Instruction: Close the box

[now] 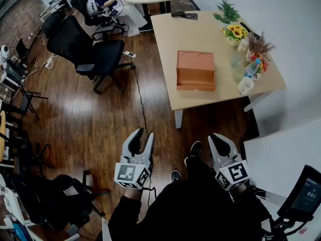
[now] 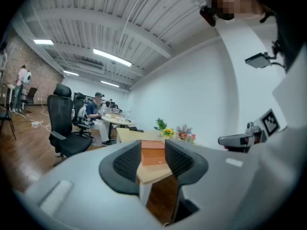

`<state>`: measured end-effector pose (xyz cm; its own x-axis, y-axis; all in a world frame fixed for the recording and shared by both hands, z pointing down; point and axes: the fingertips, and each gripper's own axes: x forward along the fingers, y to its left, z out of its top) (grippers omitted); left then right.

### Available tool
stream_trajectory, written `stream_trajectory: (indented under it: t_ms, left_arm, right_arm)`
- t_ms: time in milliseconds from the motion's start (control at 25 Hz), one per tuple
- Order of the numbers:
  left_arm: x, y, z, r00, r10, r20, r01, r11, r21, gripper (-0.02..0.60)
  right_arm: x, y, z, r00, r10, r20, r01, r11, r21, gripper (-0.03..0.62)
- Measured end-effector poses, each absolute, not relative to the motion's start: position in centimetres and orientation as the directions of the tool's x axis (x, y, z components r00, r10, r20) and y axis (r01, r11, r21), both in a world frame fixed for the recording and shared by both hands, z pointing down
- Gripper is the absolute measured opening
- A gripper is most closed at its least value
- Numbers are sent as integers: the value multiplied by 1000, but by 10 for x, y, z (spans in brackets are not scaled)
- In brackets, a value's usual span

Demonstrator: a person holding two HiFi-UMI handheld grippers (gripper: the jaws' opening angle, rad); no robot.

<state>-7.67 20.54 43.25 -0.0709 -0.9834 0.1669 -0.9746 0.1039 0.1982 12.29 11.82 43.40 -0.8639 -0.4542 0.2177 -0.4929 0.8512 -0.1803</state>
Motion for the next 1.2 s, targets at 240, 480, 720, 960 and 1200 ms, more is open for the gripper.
stream_trajectory:
  t_ms: [240,480,720,960,1200]
  left_arm:
    - [-166,144,453,-168,-953,251,-972,203,122,135]
    - [-179,33,508,47,-921,386,-920,111,375,135]
    - [-169,-76,517,88,-910,406,-948,49,316,151]
    - [-158,-162,564,228,-838,496,-950,-80,301,204]
    - [-182,-250,623,287,-721,631,-955,-164,248,210]
  right_arm:
    - [106,0,533,-797,-483,363,-578,784,-227,20]
    - [57,-97,603,-749,-460,477,-601,774,-198,84]
    - [29,-141,615,-742,-460,487,-610,765,-207,84]
    - [17,-157,639,-670,-493,555,-667,728,-159,90]
    - [15,-134,663,-565,-493,662,-716,692,-95,114]
